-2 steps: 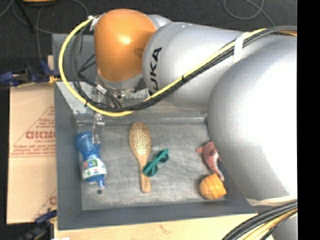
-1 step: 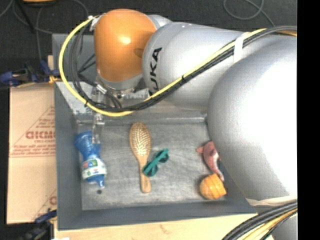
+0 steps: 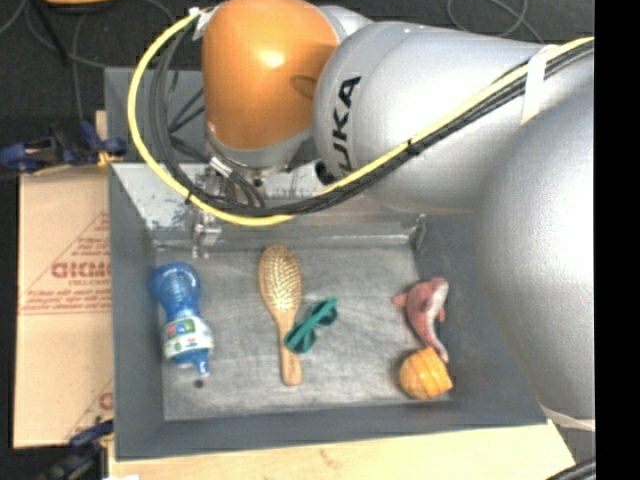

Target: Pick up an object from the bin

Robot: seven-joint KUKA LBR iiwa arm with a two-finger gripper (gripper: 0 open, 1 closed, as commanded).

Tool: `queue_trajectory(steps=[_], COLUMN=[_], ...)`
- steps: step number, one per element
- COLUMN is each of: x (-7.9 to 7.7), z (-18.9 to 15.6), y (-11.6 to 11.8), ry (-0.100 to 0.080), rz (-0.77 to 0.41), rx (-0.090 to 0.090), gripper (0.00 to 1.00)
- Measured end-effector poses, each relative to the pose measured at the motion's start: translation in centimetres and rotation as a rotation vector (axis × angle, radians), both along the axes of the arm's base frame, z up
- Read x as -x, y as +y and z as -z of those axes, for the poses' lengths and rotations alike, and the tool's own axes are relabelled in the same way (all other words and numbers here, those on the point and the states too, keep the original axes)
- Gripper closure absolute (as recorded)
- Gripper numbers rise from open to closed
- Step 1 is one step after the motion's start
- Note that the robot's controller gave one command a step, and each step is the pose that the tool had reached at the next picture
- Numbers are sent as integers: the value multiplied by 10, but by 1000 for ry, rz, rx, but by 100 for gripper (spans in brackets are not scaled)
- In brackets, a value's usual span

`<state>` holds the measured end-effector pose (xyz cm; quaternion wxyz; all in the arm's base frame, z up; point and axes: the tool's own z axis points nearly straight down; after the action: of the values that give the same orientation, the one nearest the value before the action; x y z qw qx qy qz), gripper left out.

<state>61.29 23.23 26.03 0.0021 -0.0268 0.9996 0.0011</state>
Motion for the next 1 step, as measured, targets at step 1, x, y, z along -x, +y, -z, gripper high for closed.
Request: queue_trajectory(steps=[1], x=[0], z=[0], y=[0], ry=[0], rz=[1], rx=[0], gripper=[100])
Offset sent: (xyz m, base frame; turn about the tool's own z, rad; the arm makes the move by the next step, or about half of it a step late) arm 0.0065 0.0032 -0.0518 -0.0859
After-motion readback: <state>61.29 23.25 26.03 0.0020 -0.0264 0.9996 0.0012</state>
